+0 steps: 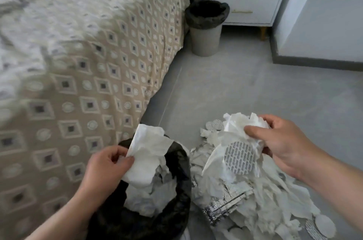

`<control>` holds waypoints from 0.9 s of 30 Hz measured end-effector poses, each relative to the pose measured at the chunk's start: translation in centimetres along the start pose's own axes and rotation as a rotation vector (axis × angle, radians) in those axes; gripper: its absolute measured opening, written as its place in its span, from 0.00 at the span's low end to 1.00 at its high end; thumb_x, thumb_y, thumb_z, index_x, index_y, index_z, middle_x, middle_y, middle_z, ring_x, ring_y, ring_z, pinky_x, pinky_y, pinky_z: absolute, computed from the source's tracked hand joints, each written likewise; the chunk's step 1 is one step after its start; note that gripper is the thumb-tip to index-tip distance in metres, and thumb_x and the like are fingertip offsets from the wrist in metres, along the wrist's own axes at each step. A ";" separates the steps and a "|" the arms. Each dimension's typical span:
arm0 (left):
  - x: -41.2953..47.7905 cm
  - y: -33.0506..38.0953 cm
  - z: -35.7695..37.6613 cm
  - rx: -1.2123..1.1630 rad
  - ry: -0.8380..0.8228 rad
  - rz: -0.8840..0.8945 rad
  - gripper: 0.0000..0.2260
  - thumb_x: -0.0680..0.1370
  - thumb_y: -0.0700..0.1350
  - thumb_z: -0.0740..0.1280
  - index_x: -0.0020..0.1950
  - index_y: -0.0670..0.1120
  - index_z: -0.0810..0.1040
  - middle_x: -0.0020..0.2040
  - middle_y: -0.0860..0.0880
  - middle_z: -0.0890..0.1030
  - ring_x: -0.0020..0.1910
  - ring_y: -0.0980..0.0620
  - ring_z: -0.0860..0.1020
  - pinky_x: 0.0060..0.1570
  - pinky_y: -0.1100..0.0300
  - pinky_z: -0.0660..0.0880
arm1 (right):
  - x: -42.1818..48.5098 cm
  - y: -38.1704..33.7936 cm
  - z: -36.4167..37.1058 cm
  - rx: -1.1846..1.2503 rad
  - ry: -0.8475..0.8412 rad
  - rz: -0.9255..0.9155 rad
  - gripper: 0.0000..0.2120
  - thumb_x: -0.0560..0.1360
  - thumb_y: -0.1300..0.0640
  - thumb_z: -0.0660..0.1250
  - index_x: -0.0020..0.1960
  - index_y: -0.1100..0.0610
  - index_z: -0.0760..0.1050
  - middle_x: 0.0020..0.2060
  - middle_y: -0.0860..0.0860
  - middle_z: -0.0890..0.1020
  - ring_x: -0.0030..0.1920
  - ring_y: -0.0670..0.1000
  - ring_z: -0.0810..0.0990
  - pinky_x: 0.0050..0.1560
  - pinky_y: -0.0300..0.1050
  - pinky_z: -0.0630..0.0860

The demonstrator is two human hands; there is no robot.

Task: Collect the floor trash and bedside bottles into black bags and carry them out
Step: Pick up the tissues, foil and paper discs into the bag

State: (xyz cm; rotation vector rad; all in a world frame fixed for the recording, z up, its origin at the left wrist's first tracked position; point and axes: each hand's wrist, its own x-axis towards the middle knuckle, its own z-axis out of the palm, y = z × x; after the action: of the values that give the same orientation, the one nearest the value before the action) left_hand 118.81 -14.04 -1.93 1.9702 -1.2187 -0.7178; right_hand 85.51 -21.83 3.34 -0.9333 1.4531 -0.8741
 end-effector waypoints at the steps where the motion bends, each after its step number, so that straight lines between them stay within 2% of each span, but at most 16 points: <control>1: 0.1 -1.5 -0.1 0.140 0.020 0.035 0.11 0.69 0.38 0.74 0.31 0.51 0.79 0.31 0.48 0.79 0.34 0.51 0.76 0.36 0.57 0.70 | -0.5 -0.4 1.1 -0.011 -0.026 -0.010 0.07 0.71 0.68 0.70 0.42 0.57 0.78 0.41 0.60 0.84 0.41 0.60 0.82 0.51 0.59 0.78; 4: 0.0 -4.9 1.1 0.356 -0.089 0.212 0.17 0.71 0.39 0.72 0.33 0.58 0.70 0.39 0.55 0.75 0.41 0.54 0.76 0.42 0.61 0.68 | -1.3 -0.8 3.9 -0.041 -0.085 -0.037 0.07 0.70 0.67 0.72 0.42 0.56 0.80 0.37 0.56 0.86 0.37 0.55 0.84 0.45 0.54 0.80; 7: -0.3 -7.5 2.7 0.385 -0.228 0.288 0.13 0.74 0.43 0.69 0.38 0.60 0.70 0.48 0.57 0.73 0.48 0.61 0.74 0.50 0.65 0.68 | -1.5 -0.5 5.9 -0.086 -0.132 -0.059 0.08 0.70 0.67 0.72 0.46 0.56 0.80 0.36 0.53 0.86 0.35 0.51 0.85 0.35 0.44 0.79; 9: -0.6 -8.7 3.4 0.412 -0.272 0.325 0.06 0.75 0.48 0.67 0.50 0.58 0.77 0.63 0.56 0.71 0.60 0.58 0.71 0.59 0.66 0.66 | -1.7 -0.1 7.1 -0.127 -0.149 -0.088 0.09 0.70 0.65 0.72 0.47 0.55 0.80 0.37 0.51 0.86 0.36 0.50 0.85 0.33 0.40 0.78; 11: -0.8 -9.8 3.1 0.475 -0.281 0.368 0.17 0.76 0.55 0.63 0.64 0.55 0.74 0.72 0.55 0.64 0.67 0.57 0.66 0.64 0.66 0.64 | -2.0 0.1 8.6 -0.186 -0.153 -0.126 0.09 0.70 0.64 0.73 0.47 0.53 0.80 0.38 0.51 0.86 0.37 0.51 0.85 0.36 0.42 0.80; 14: -1.4 -10.6 1.2 0.464 -0.213 0.451 0.25 0.77 0.64 0.54 0.66 0.51 0.72 0.70 0.46 0.69 0.66 0.49 0.67 0.66 0.65 0.59 | -2.4 0.6 11.7 -0.240 -0.162 -0.188 0.09 0.70 0.63 0.74 0.46 0.51 0.80 0.38 0.52 0.86 0.36 0.52 0.85 0.37 0.45 0.82; 17: -2.6 -12.0 -0.1 0.365 -0.047 0.320 0.28 0.77 0.66 0.48 0.67 0.49 0.70 0.68 0.42 0.71 0.65 0.44 0.67 0.67 0.67 0.54 | -2.4 2.4 15.6 -0.269 -0.181 -0.225 0.09 0.69 0.61 0.74 0.43 0.48 0.80 0.34 0.47 0.83 0.32 0.43 0.81 0.34 0.36 0.78; 19: -3.1 -13.3 -0.2 0.259 0.017 0.243 0.27 0.76 0.69 0.46 0.70 0.59 0.64 0.71 0.49 0.67 0.67 0.45 0.66 0.65 0.65 0.55 | -2.4 4.2 18.4 -0.299 -0.241 -0.185 0.11 0.69 0.61 0.74 0.41 0.44 0.78 0.35 0.45 0.82 0.34 0.39 0.80 0.34 0.31 0.75; 21: -3.1 -14.3 -0.1 0.213 0.010 0.275 0.25 0.76 0.69 0.46 0.72 0.67 0.54 0.75 0.62 0.58 0.71 0.52 0.61 0.66 0.67 0.55 | -2.2 6.5 20.8 -0.368 -0.317 -0.157 0.14 0.70 0.60 0.72 0.40 0.40 0.75 0.38 0.41 0.81 0.39 0.32 0.78 0.37 0.26 0.73; 23: -3.0 -15.0 0.1 0.219 0.002 0.317 0.25 0.77 0.67 0.47 0.74 0.64 0.53 0.76 0.65 0.52 0.74 0.60 0.54 0.67 0.70 0.52 | -1.9 8.7 22.3 -0.450 -0.394 -0.120 0.15 0.72 0.58 0.70 0.41 0.37 0.73 0.42 0.39 0.79 0.42 0.30 0.77 0.39 0.24 0.71; 25: -3.0 -15.2 0.5 0.235 0.000 0.281 0.28 0.77 0.66 0.48 0.74 0.55 0.59 0.77 0.57 0.56 0.75 0.63 0.51 0.68 0.69 0.51 | -1.5 10.3 22.9 -0.531 -0.419 -0.111 0.11 0.73 0.56 0.68 0.47 0.39 0.75 0.46 0.39 0.78 0.46 0.37 0.78 0.43 0.25 0.71; 27: -3.0 -15.2 1.0 0.225 -0.001 0.253 0.30 0.78 0.66 0.48 0.71 0.46 0.62 0.73 0.47 0.62 0.75 0.64 0.51 0.68 0.69 0.51 | -1.0 11.0 22.9 -0.646 -0.444 -0.139 0.15 0.73 0.53 0.68 0.58 0.44 0.75 0.54 0.38 0.74 0.55 0.39 0.74 0.52 0.25 0.67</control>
State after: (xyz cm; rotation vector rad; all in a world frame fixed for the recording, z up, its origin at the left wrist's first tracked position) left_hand 124.73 -6.84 -14.31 1.9425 -1.5719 -0.4703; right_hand 107.64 -16.70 -8.10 -1.6074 1.2966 -0.2435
